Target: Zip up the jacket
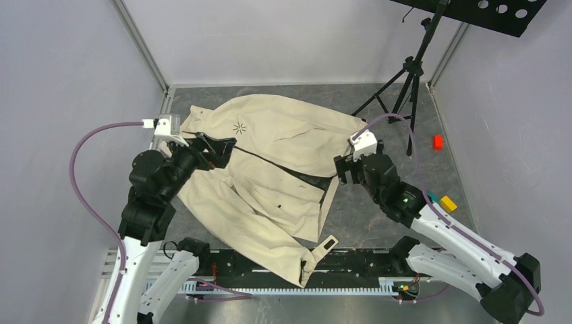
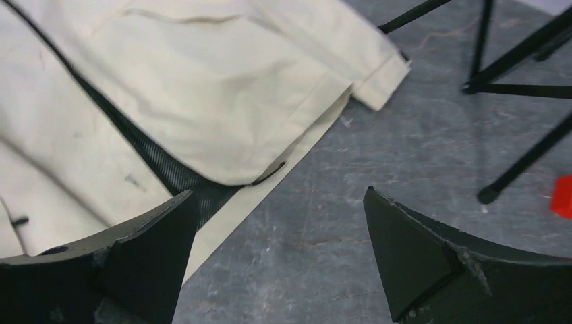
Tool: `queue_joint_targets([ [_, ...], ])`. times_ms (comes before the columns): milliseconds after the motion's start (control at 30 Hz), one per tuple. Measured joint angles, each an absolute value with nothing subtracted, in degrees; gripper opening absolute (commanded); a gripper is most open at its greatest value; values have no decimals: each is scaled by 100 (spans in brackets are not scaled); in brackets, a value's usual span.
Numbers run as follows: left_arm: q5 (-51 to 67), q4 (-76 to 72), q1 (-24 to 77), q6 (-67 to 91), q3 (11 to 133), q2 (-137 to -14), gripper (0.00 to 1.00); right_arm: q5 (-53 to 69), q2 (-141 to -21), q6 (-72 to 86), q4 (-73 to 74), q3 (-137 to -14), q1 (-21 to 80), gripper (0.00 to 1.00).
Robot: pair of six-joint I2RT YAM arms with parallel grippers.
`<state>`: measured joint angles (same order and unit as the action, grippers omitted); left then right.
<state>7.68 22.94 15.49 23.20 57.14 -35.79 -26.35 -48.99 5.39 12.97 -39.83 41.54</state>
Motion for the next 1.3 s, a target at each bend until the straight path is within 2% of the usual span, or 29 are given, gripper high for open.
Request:
queue_joint_targets([
  [333,1887,2818,1549,2897,5039,-3968,100,-753,-5769,711,982,-3487,4010,99],
  [467,2460,2620,1549,3306,4303,-4115,97,257,-6040,1083,615,-3065,3450,91],
  [633,3022,1876,1619,3992,3505,-4440,91,1247,-6198,1481,183,-2543,2742,74],
  [833,3153,1037,2263,4539,3369,-5113,85,2418,-6726,1962,-528,-2191,2102,58],
  [933,3114,668,2670,4722,3369,-5411,83,2847,-6919,2272,-996,-1944,2088,45],
  [1067,2963,283,3175,4945,3367,-5756,83,3179,-7102,2716,-1542,-1643,2078,39],
  [1133,2858,154,3350,5050,3365,-5846,83,3262,-7159,2834,-1734,-1575,2056,32],
  [1233,2727,-45,3527,5164,3330,-5876,83,3389,-7308,2930,-2025,-1570,1999,33],
  [1300,2661,-145,3601,5229,3323,-5894,83,3428,-7404,2978,-2150,-1570,1964,37],
])
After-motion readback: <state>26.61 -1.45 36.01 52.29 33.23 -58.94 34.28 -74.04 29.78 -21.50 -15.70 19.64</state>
